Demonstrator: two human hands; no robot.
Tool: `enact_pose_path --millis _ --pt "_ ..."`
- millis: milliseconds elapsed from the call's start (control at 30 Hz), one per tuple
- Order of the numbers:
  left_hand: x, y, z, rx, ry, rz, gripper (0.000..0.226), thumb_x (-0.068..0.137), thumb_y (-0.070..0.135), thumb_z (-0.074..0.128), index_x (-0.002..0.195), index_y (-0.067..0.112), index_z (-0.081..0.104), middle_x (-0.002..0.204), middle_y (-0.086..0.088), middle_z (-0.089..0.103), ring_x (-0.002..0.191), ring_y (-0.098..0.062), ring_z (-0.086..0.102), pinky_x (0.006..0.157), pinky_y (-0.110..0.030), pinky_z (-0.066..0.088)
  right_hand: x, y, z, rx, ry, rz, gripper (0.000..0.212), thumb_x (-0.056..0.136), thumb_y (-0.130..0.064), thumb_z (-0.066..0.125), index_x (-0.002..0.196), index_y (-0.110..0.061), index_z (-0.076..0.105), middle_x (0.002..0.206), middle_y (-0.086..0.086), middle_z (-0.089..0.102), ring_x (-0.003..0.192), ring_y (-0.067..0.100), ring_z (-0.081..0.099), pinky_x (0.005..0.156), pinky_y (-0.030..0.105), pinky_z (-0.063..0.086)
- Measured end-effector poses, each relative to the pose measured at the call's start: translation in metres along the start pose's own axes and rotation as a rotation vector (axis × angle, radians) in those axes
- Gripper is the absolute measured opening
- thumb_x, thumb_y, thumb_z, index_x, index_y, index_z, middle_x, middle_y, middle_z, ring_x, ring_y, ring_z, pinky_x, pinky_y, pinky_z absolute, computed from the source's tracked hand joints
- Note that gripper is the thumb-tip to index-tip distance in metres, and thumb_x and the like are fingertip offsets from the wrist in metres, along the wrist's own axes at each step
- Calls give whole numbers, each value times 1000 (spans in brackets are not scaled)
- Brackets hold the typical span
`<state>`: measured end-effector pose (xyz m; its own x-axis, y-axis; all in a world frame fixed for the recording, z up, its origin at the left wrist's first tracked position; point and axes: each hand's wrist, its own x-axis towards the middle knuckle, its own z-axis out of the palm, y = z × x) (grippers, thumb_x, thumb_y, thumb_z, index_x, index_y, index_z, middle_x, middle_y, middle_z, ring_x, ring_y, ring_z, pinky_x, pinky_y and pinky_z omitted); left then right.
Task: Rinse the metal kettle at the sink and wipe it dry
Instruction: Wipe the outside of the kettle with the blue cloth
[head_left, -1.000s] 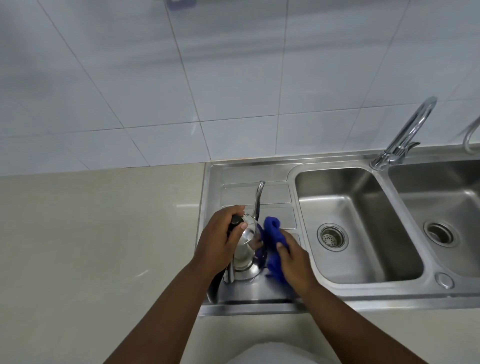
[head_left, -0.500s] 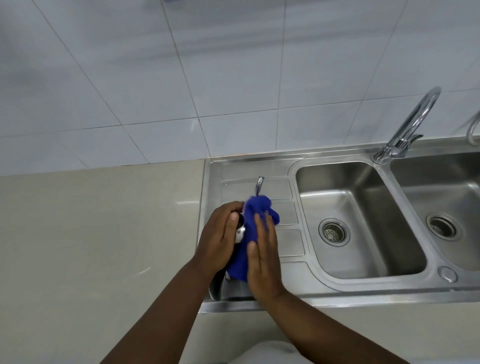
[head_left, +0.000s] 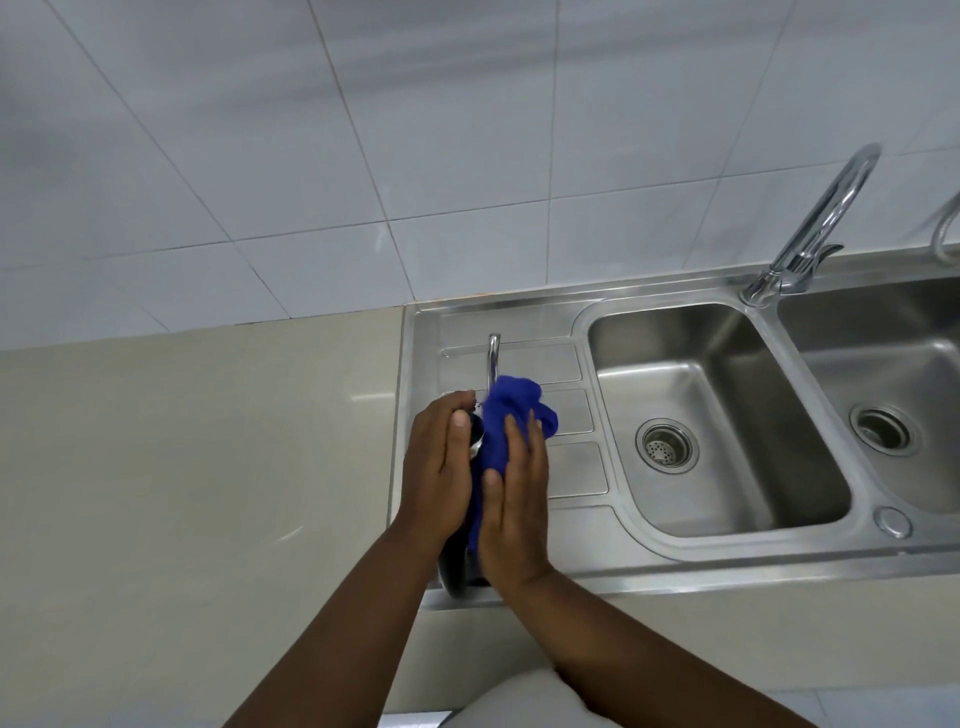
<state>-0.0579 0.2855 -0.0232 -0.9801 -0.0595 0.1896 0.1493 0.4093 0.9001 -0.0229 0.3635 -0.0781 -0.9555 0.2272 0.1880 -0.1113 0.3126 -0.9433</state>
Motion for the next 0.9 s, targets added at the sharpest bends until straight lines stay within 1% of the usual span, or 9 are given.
enact_pose_path --millis 200,300,433,467,533,600,667,800,900 --pt "1 -4 4 117 43 9 45 96 42 27 121 21 57 120 8 60 117 -8 51 100 -16 38 -22 48 8 318 82 439 53 83 -80 22 134 -68 18 158 -14 21 146 9 21 120 48 21" --pt "1 -3 3 123 46 18 45 96 43 27 121 21 57 120 9 60 117 -9 51 100 -18 38 -18 28 8 344 85 590 56 72 -90 19 126 -77 13 161 -14 12 149 13 14 121 47 17" --pt "0 -4 2 109 41 32 46 96 43 25 121 20 56 117 8 60 113 -12 53 100 -28 41 -25 -31 1 243 -16 314 70 84 -72 13 149 -47 3 160 -18 -17 145 -2 -17 113 12 1" --pt "0 -4 2 97 31 33 46 96 43 25 120 19 56 115 7 60 112 -13 54 99 -30 43 -24 -36 -1 196 -34 182 68 88 -69 11 150 -43 5 161 -17 -18 146 1 -18 114 14 0" --pt "1 -3 1 77 10 33 44 97 42 24 118 20 56 112 7 61 110 -12 54 99 -32 43 -16 -29 -3 101 -49 -18 61 94 -61 9 151 -41 10 163 -10 -10 150 12 -12 120 33 2" --pt "1 -2 1 93 24 51 43 97 40 25 118 19 56 110 12 60 110 -12 54 98 -29 42 -4 -8 -4 46 -52 -39 57 94 -61 9 149 -45 11 162 -16 -2 150 13 -3 121 39 6" --pt "0 0 2 115 46 57 44 96 40 25 120 19 57 112 12 59 113 -11 52 100 -24 40 1 16 -5 104 -11 84 57 90 -71 14 144 -52 15 158 -24 10 149 6 9 122 37 13" --pt "-2 1 2 148 11 47 42 93 42 31 121 22 55 118 10 57 115 -7 49 98 -19 38 -4 53 -2 378 -12 440 60 78 -86 28 133 -63 32 153 -6 37 142 14 34 117 51 28" --pt "1 -2 0 205 -41 61 44 90 46 38 125 22 53 119 9 56 111 1 47 94 -11 34 -1 31 -3 367 45 463 64 77 -86 27 134 -58 36 151 -6 40 140 14 37 115 51 31"
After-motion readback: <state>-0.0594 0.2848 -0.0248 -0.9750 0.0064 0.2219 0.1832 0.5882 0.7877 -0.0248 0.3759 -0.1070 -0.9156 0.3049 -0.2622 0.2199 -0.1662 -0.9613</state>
